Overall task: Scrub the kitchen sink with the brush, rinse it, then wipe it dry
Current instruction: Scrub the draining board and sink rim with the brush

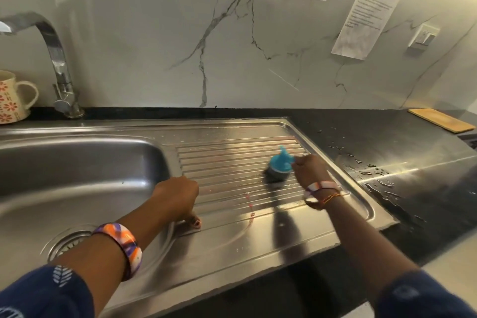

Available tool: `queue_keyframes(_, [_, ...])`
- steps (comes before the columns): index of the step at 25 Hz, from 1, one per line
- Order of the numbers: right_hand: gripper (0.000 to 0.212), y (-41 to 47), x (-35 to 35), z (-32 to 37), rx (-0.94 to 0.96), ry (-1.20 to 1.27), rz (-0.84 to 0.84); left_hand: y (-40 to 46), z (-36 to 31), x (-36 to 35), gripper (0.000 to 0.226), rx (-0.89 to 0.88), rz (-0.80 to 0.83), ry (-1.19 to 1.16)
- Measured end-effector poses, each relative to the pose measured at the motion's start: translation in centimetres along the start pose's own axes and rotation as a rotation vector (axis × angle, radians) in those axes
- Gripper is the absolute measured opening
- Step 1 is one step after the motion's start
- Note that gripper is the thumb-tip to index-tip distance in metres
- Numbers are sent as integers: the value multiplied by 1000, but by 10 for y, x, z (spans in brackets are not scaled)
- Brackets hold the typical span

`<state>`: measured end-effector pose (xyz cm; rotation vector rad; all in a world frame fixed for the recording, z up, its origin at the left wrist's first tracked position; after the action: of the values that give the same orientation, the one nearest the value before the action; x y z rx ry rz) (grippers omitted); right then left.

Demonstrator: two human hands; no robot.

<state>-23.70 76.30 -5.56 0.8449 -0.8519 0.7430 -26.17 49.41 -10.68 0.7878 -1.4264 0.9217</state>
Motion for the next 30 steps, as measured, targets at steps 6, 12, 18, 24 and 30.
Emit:
queue_keyframes(6, [33,-60,-41,99,315,161,115,-3,-3,1,46,-26,3,52])
queue_keyframes(12, [28,40,8,-51,-42,-96,61,-8,-4,7,43,19,14,32])
queue_keyframes(18, [30,40,17,-53,-140,-56,9,-5,-3,6,48,35,22,-23])
queue_keyframes(24, [33,-70,-48,123,290,260,192,2,-2,4,44,47,70,65])
queue_keyframes(30, [31,9,-28,31,101,81,106,-3,4,-1,44,112,55,-22])
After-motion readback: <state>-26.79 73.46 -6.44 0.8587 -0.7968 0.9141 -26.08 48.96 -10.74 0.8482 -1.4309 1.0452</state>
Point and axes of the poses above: each hand's wrist, its own y-axis towards the middle knuckle, its own x-axis out of the back of the hand, z = x × y, the point moved 7 cm from there along y, towards the middle knuckle, and after that the axes turned 10 degrees about -z, right-handed, at the moved point
